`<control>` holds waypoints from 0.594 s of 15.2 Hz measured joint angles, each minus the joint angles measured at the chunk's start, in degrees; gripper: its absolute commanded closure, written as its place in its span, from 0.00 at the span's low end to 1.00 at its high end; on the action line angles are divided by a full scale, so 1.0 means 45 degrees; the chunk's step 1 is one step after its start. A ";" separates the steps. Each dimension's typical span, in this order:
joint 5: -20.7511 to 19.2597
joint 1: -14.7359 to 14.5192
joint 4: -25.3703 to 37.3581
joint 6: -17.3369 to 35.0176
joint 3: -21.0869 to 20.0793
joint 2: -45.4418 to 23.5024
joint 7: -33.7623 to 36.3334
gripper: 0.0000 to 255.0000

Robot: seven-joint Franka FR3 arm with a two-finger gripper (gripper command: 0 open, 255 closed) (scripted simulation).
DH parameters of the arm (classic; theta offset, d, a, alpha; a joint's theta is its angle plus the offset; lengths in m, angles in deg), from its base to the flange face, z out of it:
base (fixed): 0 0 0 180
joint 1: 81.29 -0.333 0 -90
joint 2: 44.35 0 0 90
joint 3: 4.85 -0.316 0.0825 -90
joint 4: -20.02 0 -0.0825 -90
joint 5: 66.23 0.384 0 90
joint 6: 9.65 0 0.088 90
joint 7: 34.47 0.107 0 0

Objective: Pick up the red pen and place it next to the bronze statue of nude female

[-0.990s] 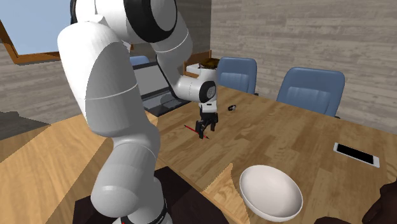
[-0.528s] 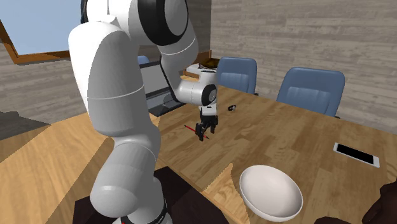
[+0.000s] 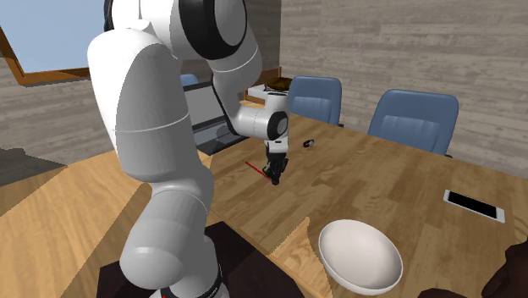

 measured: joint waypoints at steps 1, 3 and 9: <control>0.0036 -0.0006 -0.0007 -0.0007 -0.0002 0.0024 -0.0020 1.00; 0.0078 -0.0011 -0.0021 -0.0015 -0.0003 0.0045 -0.0055 1.00; 0.1503 -0.0310 0.0145 -0.0812 0.0187 0.1100 -0.1118 1.00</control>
